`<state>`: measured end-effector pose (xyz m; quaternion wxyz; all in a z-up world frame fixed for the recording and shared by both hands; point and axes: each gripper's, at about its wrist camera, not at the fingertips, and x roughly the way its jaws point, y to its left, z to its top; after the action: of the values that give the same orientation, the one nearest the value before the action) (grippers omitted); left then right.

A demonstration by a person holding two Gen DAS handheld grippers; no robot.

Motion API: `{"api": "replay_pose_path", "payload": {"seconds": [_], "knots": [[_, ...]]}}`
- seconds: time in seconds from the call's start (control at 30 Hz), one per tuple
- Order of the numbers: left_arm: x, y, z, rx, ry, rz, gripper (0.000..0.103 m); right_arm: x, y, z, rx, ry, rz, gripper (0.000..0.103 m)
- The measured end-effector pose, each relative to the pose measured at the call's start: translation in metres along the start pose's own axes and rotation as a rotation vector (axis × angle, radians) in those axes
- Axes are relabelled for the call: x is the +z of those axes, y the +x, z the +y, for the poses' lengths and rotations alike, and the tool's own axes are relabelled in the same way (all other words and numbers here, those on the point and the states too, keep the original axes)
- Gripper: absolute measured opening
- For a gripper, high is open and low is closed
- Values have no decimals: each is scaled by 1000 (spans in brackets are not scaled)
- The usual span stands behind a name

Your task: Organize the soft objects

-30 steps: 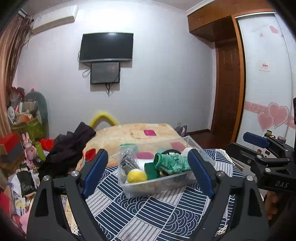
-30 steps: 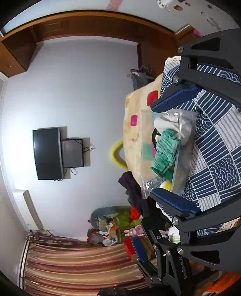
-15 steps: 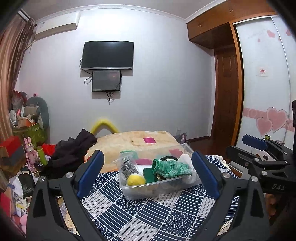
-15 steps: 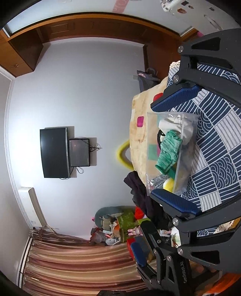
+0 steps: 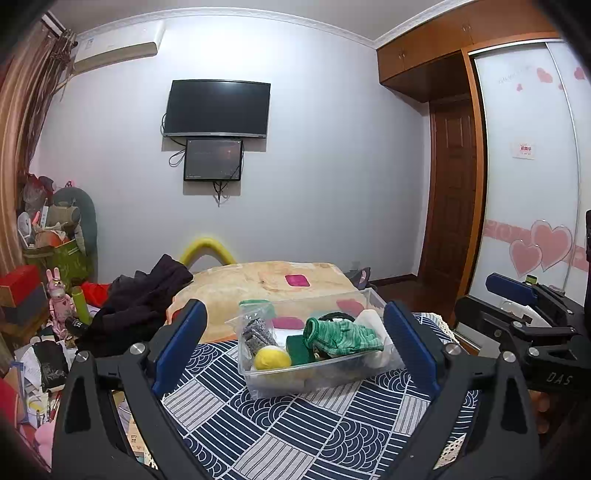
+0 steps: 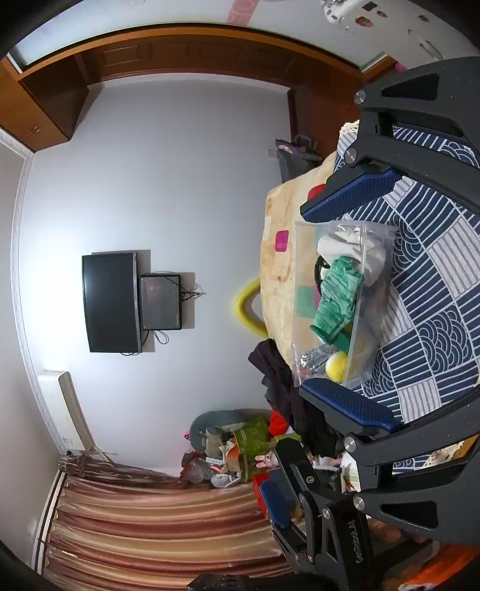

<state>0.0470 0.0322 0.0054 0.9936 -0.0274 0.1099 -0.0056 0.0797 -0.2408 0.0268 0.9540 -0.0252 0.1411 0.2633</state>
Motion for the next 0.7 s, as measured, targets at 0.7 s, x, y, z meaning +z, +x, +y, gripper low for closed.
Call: {"api": "replay_pose_path", "payload": {"seconds": [0.7], "knots": [[-2, 2, -9, -24, 7, 21, 99, 1, -1, -2, -11, 20, -6, 89]]}}
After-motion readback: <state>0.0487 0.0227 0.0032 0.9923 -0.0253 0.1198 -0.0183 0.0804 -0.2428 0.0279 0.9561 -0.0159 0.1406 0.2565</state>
